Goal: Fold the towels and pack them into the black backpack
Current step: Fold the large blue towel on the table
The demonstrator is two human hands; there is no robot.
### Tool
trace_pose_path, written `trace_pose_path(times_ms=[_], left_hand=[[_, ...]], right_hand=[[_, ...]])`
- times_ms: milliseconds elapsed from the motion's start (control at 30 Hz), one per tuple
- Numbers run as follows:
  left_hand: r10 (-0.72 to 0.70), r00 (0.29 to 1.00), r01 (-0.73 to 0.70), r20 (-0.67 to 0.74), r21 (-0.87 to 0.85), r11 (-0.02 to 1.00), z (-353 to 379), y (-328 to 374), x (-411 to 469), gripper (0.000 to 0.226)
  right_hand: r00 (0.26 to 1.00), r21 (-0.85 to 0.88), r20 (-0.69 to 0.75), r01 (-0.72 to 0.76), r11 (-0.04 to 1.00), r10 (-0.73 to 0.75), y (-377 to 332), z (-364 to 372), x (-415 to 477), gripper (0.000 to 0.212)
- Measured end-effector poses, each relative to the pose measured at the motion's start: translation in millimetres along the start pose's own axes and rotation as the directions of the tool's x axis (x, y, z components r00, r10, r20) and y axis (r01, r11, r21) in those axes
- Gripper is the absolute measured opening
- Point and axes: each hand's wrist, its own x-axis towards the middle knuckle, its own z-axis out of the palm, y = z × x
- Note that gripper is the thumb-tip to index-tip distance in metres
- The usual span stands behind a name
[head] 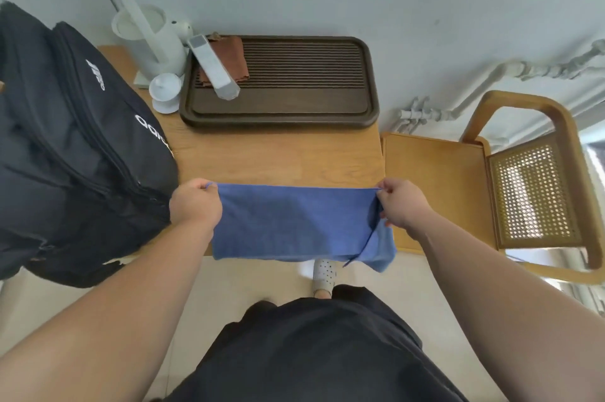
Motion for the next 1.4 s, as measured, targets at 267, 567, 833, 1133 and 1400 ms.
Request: trace_pose_path(times_ms=[267,567,833,1133,1400], left_hand=[[-0.399,0.900,0.436,0.176,-0.328,0.838,26.0,17.8,26.2,0.020],[-0.384,0.899,0.438,0.211,-0.412,0.799,55.2,39.3,72.2,0.010],[-0.213,0.967,0.237,0.137,-0.193,0.952,53.1,48.9,125.9,0.031],[0.292,0.897,-0.382,0.331,0.250,0.890,85.3,40.4,60.2,0.055],[0.215,0.689,-0.658,0.692,0.471,0.588,126.4,46.1,-20.3,0.077]], right_hand=[[0.988,-0.009,0.147,-0.038,0.999,0.039,-21.9,10.8,78.9,0.025],[0.990,-0.139,0.139,0.032,0.990,-0.013,-41.5,21.4,124.8,0.029],[0.987,-0.117,0.108,0.131,0.984,-0.119,-74.7,32.7,148.8,0.013],[0.835,-0.404,0.293,0.549,0.731,-0.466,-34.6,33.6,98.3,0.021],[0.660,-0.591,0.626,0.749,0.299,-0.415,16.0,29.0,70.2,0.063]])
